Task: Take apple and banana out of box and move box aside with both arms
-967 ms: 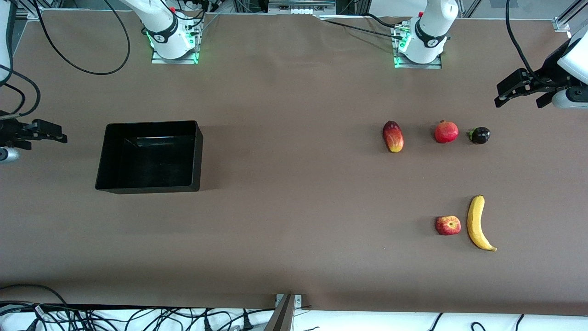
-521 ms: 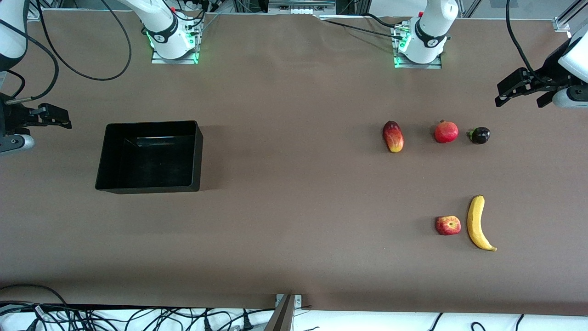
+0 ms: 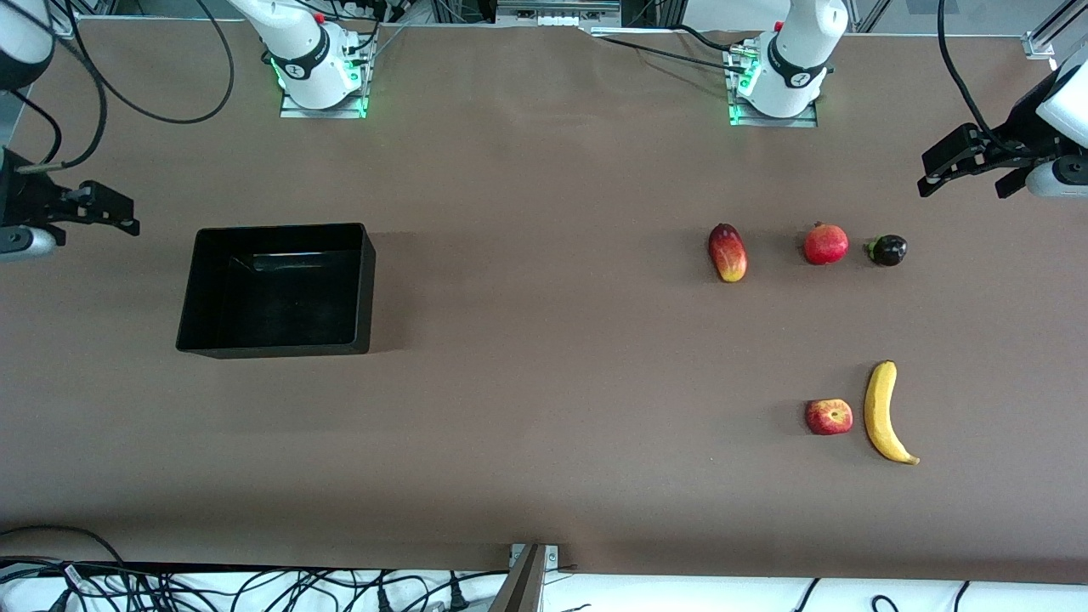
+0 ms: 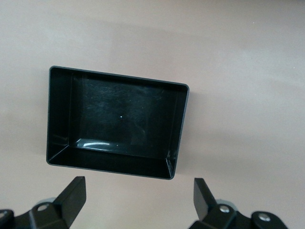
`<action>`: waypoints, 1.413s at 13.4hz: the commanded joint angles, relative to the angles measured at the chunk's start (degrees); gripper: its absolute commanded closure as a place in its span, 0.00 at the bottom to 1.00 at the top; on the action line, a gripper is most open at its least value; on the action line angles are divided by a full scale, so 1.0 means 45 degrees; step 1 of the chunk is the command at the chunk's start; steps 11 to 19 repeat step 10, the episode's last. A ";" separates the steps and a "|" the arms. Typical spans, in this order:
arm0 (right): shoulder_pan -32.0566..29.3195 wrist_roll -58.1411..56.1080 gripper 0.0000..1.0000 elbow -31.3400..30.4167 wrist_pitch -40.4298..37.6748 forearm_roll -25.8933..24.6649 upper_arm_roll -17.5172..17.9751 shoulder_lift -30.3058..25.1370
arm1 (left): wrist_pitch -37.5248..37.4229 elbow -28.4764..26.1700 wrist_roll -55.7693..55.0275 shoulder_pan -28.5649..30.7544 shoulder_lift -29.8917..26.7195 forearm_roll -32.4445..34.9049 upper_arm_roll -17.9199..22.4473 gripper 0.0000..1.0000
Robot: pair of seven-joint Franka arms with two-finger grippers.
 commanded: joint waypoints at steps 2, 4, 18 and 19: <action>-0.0123 0.0196 0.00 -0.0591 0.0352 -0.0111 -0.0124 -0.0603 | -0.0309 0.0223 -0.0039 -0.0166 -0.0047 -0.0138 0.0184 0.00; 0.0054 0.0547 0.00 -0.0571 0.0176 -0.0072 -0.0165 -0.0623 | -0.0309 0.0223 -0.0039 -0.0166 -0.0047 -0.0138 0.0184 0.00; -0.0024 0.0900 0.00 -0.0396 -0.0233 0.0202 -0.0165 -0.0681 | -0.0309 0.0223 -0.0059 -0.0166 -0.0047 -0.0157 0.0184 0.00; -0.0024 0.0900 0.00 -0.0396 -0.0233 0.0202 -0.0165 -0.0681 | -0.0309 0.0223 -0.0059 -0.0166 -0.0047 -0.0157 0.0184 0.00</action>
